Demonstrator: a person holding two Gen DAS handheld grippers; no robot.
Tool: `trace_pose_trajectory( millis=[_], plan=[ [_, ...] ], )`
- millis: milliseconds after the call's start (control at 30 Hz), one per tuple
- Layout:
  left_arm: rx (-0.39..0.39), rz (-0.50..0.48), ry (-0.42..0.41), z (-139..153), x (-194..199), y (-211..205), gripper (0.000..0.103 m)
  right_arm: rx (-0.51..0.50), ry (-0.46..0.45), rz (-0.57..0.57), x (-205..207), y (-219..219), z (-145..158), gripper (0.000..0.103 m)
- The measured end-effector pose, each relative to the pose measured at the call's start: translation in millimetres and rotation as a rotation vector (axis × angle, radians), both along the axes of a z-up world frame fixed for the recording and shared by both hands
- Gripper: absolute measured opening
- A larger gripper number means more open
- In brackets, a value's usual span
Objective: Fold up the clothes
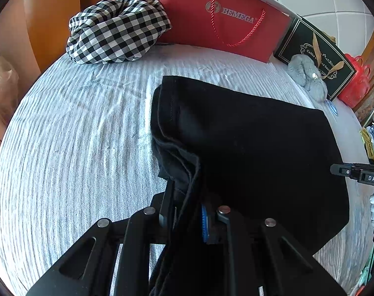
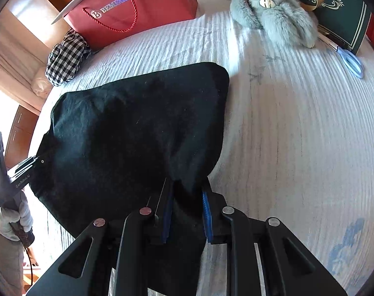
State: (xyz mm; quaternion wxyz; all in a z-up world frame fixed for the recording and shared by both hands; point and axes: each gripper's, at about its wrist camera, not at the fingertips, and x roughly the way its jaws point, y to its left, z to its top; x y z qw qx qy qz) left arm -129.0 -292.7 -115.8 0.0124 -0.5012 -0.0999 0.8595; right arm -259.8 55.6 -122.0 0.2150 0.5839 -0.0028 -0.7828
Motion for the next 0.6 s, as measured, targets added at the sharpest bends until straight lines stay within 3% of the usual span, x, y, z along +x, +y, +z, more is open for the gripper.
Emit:
trace_pose_trajectory(
  millis=[167,333,600],
  plan=[
    [-0.021,0.015,0.025,8.0,13.0,1.6,0.011,0.204,0.203,0.131,29.9,-31.1,8.6,0.007],
    [-0.021,0.007,0.098,43.9,26.5,1.8,0.011,0.141,0.312,0.069,37.4,-21.6,35.4,0.006],
    [-0.017,-0.063,0.174,83.4,-30.1,68.3,0.011,0.116,0.434,0.010,49.0,4.6,94.4,0.006]
  ],
)
